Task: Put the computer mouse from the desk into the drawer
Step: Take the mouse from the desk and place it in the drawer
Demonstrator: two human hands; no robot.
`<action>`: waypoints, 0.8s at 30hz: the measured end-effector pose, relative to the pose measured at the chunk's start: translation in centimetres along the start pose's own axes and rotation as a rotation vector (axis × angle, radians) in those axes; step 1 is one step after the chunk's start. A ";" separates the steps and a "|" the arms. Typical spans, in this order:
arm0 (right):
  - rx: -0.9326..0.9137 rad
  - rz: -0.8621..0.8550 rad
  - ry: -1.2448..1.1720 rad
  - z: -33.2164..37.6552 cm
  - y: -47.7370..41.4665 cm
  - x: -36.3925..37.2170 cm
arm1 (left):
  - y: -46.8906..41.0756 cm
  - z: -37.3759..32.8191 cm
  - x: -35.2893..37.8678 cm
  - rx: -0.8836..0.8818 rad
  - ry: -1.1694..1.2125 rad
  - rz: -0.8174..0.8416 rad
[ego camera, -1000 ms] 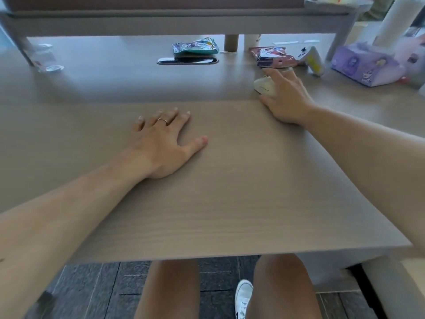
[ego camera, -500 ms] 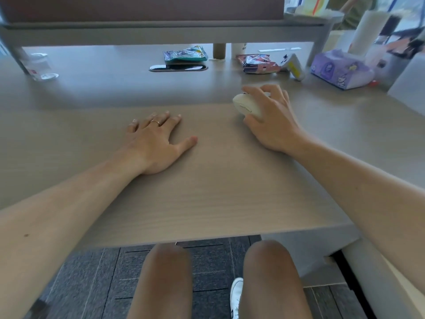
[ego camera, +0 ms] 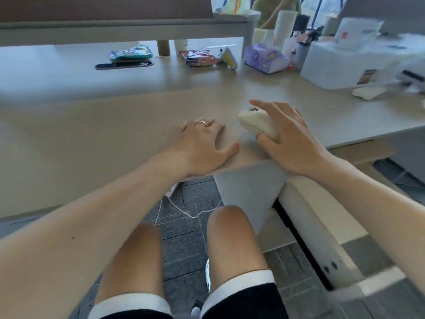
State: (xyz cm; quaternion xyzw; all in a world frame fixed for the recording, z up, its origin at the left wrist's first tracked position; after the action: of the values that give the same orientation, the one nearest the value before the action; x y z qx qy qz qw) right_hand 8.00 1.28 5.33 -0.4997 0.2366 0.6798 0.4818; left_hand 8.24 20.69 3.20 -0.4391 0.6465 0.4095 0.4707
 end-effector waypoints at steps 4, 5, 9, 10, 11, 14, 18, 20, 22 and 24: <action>0.100 -0.045 0.016 -4.5 6.3 -2.7 | -0.7 -5.2 1.1 0.124 -0.015 0.024; 0.130 -0.050 0.012 -5.6 7.7 -3.2 | -1.0 -6.4 1.3 0.148 -0.020 0.036; 0.219 -0.081 0.026 -9.3 13.1 -5.0 | -1.0 -12.1 2.5 0.270 -0.039 0.038; 0.247 -0.090 0.027 -10.4 14.5 -5.4 | -0.9 -13.9 2.9 0.328 -0.031 0.031; 0.271 -0.097 0.025 -11.3 15.6 -5.7 | -0.7 -15.4 3.4 0.391 -0.026 0.020; 0.349 -0.111 0.007 -13.8 17.8 -5.8 | 0.1 -19.1 4.8 0.582 -0.026 0.015; 0.456 -0.089 -0.041 -16.8 20.5 -5.1 | -0.2 -22.1 7.8 0.615 -0.019 0.129; 0.490 -0.066 -0.053 -17.6 21.2 -4.5 | -1.1 -22.2 9.3 0.542 -0.030 0.198; 0.519 -0.033 -0.069 -18.2 21.6 -3.9 | -2.5 -21.4 10.7 0.450 -0.041 0.254; 0.545 0.013 -0.094 -18.8 21.7 -3.0 | -3.5 -20.4 11.7 0.386 -0.058 0.270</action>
State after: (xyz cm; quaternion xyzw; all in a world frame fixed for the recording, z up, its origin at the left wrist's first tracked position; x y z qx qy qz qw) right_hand -2.72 -24.24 -2.70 -0.3179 0.3914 0.6165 0.6047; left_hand 4.51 -1.70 -4.04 -0.2383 0.7519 0.3500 0.5054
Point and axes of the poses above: each hand's wrist, its own y-axis away from the middle knuckle, its own x-axis out of the palm, z = x × y, the point moved 4 cm from there along -y, towards the middle knuckle, and after that the axes turned 15 degrees about z, right-handed, at the moved point
